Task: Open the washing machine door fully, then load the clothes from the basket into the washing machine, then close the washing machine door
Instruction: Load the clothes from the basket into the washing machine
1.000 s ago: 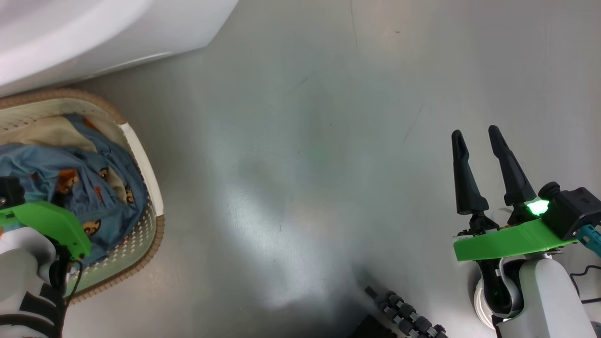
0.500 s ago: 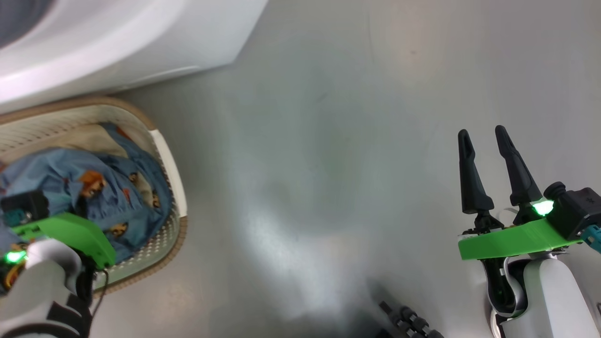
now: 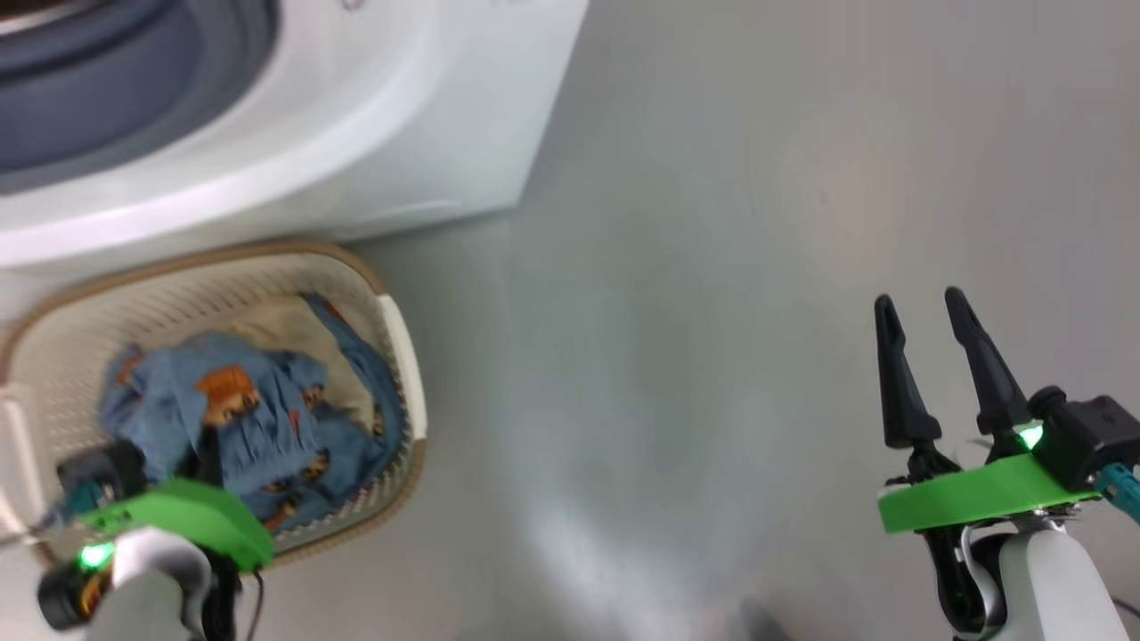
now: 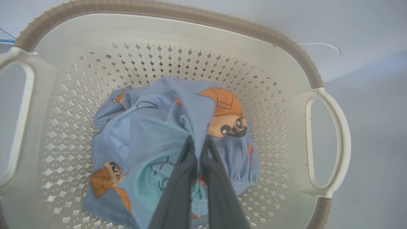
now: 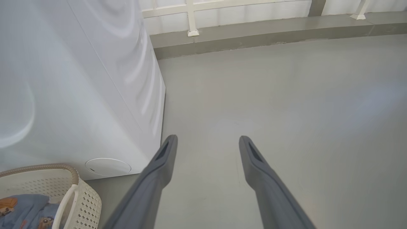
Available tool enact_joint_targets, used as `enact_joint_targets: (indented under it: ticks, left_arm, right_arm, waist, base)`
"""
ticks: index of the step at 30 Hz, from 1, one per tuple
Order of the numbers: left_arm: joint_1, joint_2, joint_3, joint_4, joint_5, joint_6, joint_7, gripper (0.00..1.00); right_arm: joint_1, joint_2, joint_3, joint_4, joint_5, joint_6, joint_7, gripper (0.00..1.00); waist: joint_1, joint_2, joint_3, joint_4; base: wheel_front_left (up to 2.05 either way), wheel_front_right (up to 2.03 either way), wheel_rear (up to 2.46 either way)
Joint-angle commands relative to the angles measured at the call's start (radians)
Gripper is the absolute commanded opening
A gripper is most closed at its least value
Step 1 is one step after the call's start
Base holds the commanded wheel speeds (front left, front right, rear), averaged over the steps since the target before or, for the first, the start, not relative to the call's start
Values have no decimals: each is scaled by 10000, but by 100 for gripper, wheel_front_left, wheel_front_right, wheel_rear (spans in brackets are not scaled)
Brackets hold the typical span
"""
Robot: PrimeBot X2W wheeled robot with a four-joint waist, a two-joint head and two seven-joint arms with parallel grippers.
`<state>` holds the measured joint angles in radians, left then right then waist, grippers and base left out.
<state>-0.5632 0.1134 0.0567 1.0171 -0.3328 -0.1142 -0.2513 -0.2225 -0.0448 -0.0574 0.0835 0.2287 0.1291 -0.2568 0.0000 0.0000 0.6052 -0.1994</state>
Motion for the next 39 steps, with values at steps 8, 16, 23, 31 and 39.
enact_joint_targets:
  ticks: [8,16,23,31,39]
  left_arm:
    - [2212,-243,869,-2023,30,19,-103,0]
    - [4034,-577,1263,-3988,134,-49,-104,0]
    - [5336,-627,909,-5764,-273,-105,-104,0]
    - [6714,-630,588,-7288,-314,225,-104,0]
    - [7433,-631,633,-8377,-220,456,-104,0]
  right_arm:
    - [946,-227,82,-24,-156,16,-49,100]
    - [1868,-245,21,86,-275,16,-49,100]
    - [2477,-257,30,121,-343,16,-49,100]
    - [3038,-216,-49,72,-395,16,-49,100]
    - [3421,-168,-234,12,-435,16,-49,100]
  waist:
    - [0,0,-2428,1076]
    - [0,0,-4023,1399]
    - [0,0,-5061,1443]
    - [0,0,-5918,1437]
    - [0,0,-6286,1546]
  base:
    - [0,0,0]
    - [0,0,0]
    - [0,0,0]
    - [0,0,0]
    - [0,0,0]
